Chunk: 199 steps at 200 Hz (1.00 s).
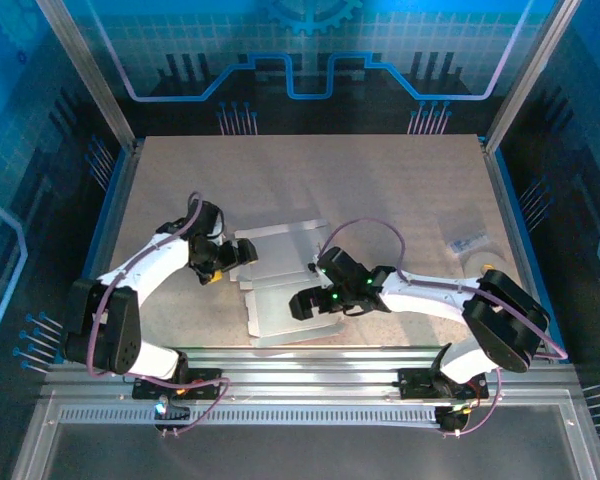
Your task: Fold the paper box
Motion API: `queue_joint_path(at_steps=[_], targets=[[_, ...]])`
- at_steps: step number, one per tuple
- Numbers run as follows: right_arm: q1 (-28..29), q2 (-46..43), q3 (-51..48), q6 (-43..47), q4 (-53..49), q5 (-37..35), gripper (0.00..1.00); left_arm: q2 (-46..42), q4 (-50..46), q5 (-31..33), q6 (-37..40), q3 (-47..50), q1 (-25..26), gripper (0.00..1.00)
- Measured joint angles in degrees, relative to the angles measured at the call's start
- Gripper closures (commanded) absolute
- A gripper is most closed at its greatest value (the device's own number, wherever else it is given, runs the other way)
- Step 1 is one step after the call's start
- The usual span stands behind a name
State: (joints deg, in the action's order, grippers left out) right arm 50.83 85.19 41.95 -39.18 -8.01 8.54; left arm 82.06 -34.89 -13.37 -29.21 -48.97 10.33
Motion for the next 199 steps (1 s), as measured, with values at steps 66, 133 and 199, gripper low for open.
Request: queue_joint_path(at_steps=[66, 133, 199], targets=[[0.0, 0.8, -2.3, -1.8, 2.3, 0.0, 0.00, 0.1, -0.2, -2.8, -3.3, 1.9, 3.8, 0.01], [0.0, 1.0, -2.6, -2.4, 3.2, -0.1, 0.00, 2.6, 2.6, -3.5, -5.2, 2.5, 5.2, 0.01], [0.1, 1.1, -2.6, -2.5, 3.3, -0.3, 0.00, 6.1, 3.7, -3.4, -5.2, 1.9, 6.6, 0.01]])
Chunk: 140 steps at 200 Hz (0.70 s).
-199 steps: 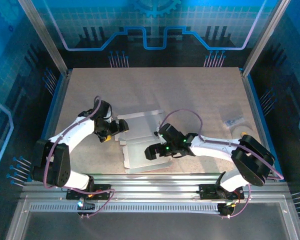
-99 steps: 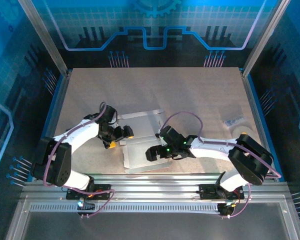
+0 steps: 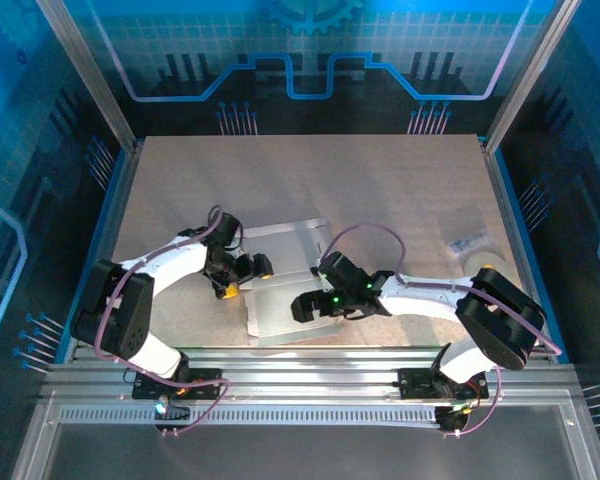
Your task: Fold the paper box
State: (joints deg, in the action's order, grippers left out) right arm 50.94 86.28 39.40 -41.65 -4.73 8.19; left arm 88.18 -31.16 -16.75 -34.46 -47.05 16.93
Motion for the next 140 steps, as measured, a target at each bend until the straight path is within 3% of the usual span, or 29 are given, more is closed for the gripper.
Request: queue_joint_path(at_steps=[140], targets=[[0.2, 0.6, 0.0, -0.3, 1.0, -0.2, 0.00, 0.2, 3.9, 0.0, -0.1, -4.4, 3.2, 0.03]])
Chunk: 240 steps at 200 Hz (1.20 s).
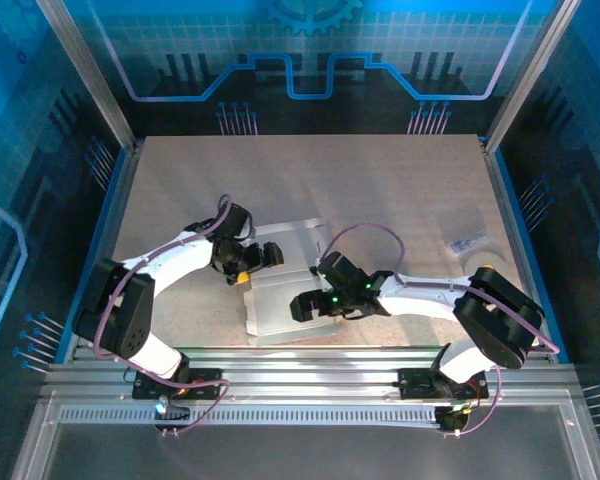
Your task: Fold the paper box
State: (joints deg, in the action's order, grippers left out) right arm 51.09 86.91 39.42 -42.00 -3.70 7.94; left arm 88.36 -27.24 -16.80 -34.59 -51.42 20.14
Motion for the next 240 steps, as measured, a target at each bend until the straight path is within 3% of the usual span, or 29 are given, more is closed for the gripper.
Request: queue_joint_path(at_steps=[100, 184, 240], targets=[[0.0, 0.0, 0.0, 0.0, 0.0, 0.0, 0.00, 6.8, 4.0, 0.0, -0.2, -1.8, 3.2, 0.04], [0.4, 0.2, 0.0, -0.4, 0.2, -0.7, 0.00, 7.2, 4.7, 1.6, -2.2, -1.8, 3.7, 0.06], [1.2, 0.3, -0.1, -1.5, 1.6, -1.6, 0.00, 6.6, -1.4, 4.1, -0.3, -6.6, 2.9, 0.06]])
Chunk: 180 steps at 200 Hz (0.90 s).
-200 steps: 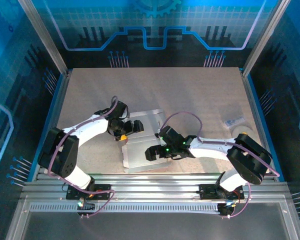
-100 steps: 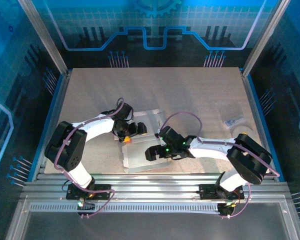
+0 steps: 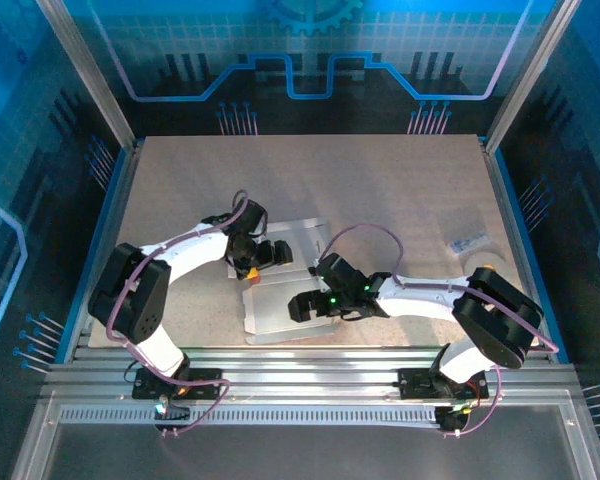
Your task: Fold the paper box
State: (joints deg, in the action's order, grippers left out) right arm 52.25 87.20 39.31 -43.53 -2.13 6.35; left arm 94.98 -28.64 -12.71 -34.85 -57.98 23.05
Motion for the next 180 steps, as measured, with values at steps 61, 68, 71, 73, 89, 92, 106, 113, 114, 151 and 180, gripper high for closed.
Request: queue_joint_path(at_steps=[61, 68, 71, 73, 89, 92, 106, 113, 114, 151, 180], targets=[[1.6, -0.2, -1.2, -3.4, 3.0, -2.9, 0.00, 0.3, -6.3, 5.8, 4.1, -8.0, -6.8, 0.04], [1.7, -0.2, -1.5, -3.7, 3.5, -3.0, 0.00, 0.7, -6.6, 6.5, 4.6, -9.0, -7.4, 0.04], [1.8, -0.2, -1.5, -3.8, 3.7, -3.0, 0.00, 0.9, -6.8, 6.9, 4.8, -9.4, -7.6, 0.04], [1.8, -0.2, -1.6, -3.9, 3.7, -3.1, 0.00, 1.1, -6.8, 7.0, 4.9, -9.8, -7.7, 0.04], [2.2, -0.2, -1.8, -4.5, 4.4, -3.4, 0.00, 2.8, -7.1, 9.4, 5.9, -12.4, -8.5, 0.03], [2.2, -0.2, -1.8, -4.5, 4.4, -3.4, 0.00, 3.3, -7.1, 9.7, 6.2, -12.9, -8.6, 0.03], [2.5, -0.2, -1.8, -4.9, 4.7, -3.6, 0.00, 5.5, -7.1, 11.6, 7.0, -15.5, -8.6, 0.03], [2.7, -0.2, -1.8, -5.0, 4.8, -3.6, 0.00, 6.8, -7.1, 12.6, 7.8, -16.9, -8.7, 0.02], [2.7, -0.2, -1.8, -5.0, 4.8, -3.6, 0.00, 7.0, -7.1, 12.7, 7.9, -17.0, -8.7, 0.02], [3.1, -0.2, -1.8, -5.4, 4.9, -4.3, 0.00, 13.4, -7.3, 16.4, 9.9, -23.0, -8.8, 0.01], [3.4, -0.2, -1.8, -5.6, 5.0, -4.7, 0.00, 18.3, -7.2, 18.1, 11.1, -27.1, -9.0, 0.01]])
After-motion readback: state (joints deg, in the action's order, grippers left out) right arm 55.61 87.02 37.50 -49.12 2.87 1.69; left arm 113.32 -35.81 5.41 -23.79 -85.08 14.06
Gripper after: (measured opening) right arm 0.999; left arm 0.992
